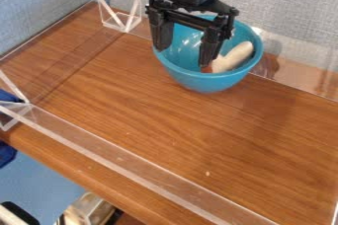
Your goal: Remove the mushroom from inside the blue bowl and put it on the table
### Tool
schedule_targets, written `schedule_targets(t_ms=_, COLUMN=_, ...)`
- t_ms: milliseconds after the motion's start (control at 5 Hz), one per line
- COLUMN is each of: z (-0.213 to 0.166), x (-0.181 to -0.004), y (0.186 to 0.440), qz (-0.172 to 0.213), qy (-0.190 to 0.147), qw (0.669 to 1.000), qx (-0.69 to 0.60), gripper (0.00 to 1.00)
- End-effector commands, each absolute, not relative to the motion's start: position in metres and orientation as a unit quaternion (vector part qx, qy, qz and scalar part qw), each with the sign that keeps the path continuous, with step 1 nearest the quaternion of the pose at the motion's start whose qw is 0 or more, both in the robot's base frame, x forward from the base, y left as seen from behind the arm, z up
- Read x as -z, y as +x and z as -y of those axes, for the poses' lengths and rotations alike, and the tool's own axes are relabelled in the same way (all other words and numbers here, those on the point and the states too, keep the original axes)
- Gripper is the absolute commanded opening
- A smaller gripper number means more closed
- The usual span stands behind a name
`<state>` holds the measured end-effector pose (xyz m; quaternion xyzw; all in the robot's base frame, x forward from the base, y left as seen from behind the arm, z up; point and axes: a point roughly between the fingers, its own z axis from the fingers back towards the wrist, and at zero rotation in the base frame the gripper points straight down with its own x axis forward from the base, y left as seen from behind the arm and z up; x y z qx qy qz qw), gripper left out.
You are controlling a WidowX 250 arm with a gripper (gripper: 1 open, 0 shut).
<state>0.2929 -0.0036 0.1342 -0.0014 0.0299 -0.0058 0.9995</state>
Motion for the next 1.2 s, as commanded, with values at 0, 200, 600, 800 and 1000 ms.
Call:
schedule_targets(t_ms=0, z=0.004, x=-0.130, y=0.298, qz=-0.032, qy=-0.002, qw=0.999, qx=0.007, gripper=1.00)
schedule_targets(t_ms=200, z=-0.006, x=-0.118, y=0.323, qz=-0.022, qy=0.002, qw=0.999, qx=0.042, gripper=1.00)
schedule_targets(t_ms=600, z=-0.009, x=-0.110, y=0.367, qz=-0.010, qy=0.016, qw=0.997, qx=0.073, gripper=1.00)
schedule_targets(t_ms=800, z=-0.001, x=-0.109, y=0.378, qz=-0.009, qy=0.019, qw=0.998, qx=0.065, gripper=1.00)
schedule_targets(t_ms=1000, z=0.008, x=-0.107, y=0.392, qz=-0.008, qy=0.022, qw=0.998, qx=0.057, gripper=1.00)
